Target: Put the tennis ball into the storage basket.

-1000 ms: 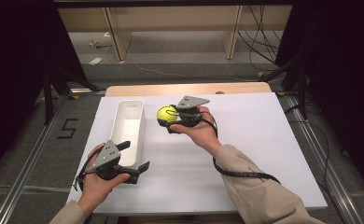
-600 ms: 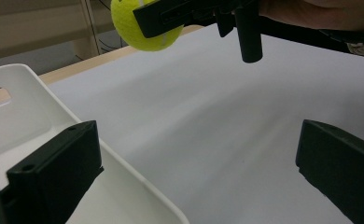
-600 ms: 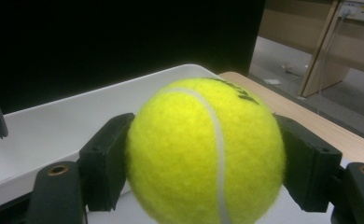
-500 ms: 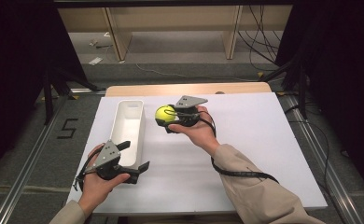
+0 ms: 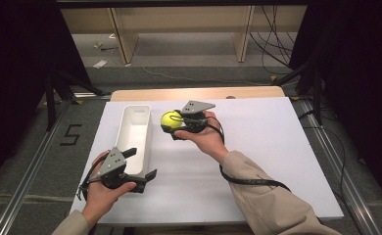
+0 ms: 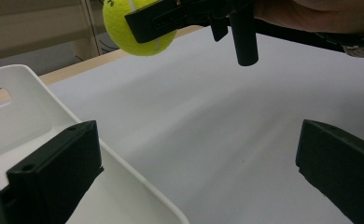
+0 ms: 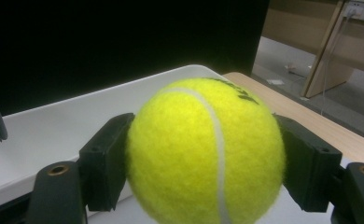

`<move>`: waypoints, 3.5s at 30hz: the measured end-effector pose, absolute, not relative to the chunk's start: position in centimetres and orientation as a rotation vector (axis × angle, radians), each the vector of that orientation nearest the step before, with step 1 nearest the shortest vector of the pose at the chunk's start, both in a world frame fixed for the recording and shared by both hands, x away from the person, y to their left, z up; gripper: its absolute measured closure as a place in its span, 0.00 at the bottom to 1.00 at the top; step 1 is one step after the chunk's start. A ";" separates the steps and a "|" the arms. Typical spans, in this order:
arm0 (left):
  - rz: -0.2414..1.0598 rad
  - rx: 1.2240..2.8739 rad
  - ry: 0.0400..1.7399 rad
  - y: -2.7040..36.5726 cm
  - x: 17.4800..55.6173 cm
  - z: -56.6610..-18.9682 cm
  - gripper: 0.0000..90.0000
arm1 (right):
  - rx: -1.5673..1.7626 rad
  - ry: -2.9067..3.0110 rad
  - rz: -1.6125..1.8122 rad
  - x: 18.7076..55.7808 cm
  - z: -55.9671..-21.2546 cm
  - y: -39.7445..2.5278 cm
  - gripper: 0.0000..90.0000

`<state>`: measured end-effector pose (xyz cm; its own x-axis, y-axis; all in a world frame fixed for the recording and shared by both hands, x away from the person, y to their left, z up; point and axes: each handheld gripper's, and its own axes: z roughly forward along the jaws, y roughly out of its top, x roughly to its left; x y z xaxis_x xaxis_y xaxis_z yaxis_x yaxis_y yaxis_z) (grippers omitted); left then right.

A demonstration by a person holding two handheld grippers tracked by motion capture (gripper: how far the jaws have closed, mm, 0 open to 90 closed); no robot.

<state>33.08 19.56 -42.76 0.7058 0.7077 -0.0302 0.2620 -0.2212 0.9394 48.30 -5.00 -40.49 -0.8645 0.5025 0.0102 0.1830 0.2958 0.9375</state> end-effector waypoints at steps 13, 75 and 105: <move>0.497 1.794 0.768 19.6 33.1 -42.8 0.00 | 0.621 2.285 1.599 48.3 -40.1 -4.7 0.30; 0.494 1.794 0.765 19.5 33.0 -42.7 0.00 | 0.574 2.296 1.612 48.8 -39.2 -1.9 0.30; 0.489 1.791 0.768 19.6 33.1 -42.8 0.00 | 0.557 2.304 1.614 49.0 -38.8 -0.6 0.30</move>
